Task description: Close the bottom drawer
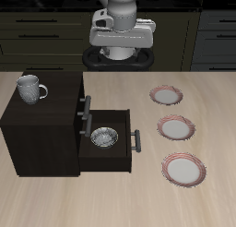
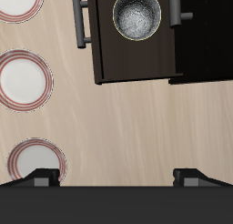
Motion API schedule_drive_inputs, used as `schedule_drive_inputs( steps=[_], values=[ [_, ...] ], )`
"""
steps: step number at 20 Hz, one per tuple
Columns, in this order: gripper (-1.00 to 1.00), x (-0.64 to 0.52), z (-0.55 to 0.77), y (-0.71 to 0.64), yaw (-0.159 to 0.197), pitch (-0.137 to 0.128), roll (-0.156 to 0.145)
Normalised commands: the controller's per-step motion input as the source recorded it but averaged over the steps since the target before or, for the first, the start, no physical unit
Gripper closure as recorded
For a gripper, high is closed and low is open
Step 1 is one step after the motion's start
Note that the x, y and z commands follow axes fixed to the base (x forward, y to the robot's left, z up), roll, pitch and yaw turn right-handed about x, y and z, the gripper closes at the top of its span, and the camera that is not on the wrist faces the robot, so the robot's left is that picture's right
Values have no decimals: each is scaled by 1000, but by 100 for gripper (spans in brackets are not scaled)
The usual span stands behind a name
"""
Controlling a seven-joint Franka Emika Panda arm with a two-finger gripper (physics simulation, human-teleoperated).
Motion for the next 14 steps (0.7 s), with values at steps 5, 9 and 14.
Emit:
schedule_drive_inputs(
  steps=[5, 9, 14],
  values=[
    [-100, 46, -53, 362, -36, -23, 24],
    [-100, 91, -58, 336, -71, 16, 22],
    [-100, 124, -11, 294, -94, -3, -2]
  ],
)
